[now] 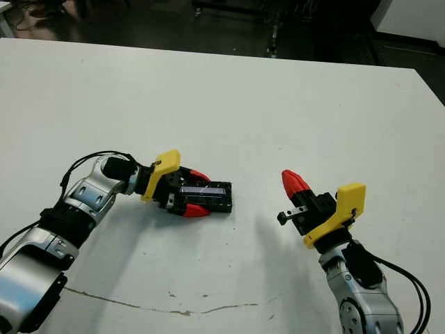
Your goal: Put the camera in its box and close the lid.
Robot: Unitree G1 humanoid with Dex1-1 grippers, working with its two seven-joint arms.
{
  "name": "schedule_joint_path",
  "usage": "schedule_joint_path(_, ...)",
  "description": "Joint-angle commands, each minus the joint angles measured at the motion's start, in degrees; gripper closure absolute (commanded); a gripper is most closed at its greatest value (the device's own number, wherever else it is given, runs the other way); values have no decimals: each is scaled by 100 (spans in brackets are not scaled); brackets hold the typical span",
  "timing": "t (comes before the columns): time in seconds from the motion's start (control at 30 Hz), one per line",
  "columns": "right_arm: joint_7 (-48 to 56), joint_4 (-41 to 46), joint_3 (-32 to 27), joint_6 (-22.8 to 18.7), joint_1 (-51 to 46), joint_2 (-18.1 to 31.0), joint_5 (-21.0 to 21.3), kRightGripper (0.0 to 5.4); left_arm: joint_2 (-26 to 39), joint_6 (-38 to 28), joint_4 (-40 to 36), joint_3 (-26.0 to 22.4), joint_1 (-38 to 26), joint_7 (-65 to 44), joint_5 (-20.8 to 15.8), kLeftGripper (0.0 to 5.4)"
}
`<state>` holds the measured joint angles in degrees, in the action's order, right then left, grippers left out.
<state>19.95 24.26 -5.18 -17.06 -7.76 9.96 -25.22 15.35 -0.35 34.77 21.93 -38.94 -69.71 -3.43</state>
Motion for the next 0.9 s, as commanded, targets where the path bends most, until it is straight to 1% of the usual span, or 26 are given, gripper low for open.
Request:
schedule_joint_path(0.03,-31,-10,-42,-40,-67,64,4,540,35,12,116,234,470,306,422,43)
schedule_joint_path(0.13,-27,-19,-42,-47,-64,46,-25,540,223,-44,-33,185,617,270,384,1)
schedule_joint_path(0.27,-43,-13,-21,-12,-66,50,39,540,484,-86,-323,75,885,253,273,1)
schedule_joint_path(0.4,2,-35,-37,-45,-50,60,-21,540,779,-74,-641,-39,1148,284,213,1)
schedule_joint_path(0.57,-14,-30,-35,-50,-55,56,-17,540,1271,-97,-1069,-329,1474,141,-71,1)
schedule_joint_path(0.63,-21,-34,-33,-57,-54,51,-17,540,1482,70,-1252,-429,1572,79,-198,1)
schedule_joint_path(0.73,-39,-21,-28,-86,-54,48,-20,540,1803,259,-1547,-515,1689,-33,-297,1)
schedule_joint_path(0.83,-20,-34,-12,-30,-55,40,3,540,2081,728,-1810,-645,1814,-190,-526,1)
schedule_joint_path(0.9,-17,-38,-2,-12,-50,39,18,540,2212,936,-1900,-703,1865,-241,-607,1)
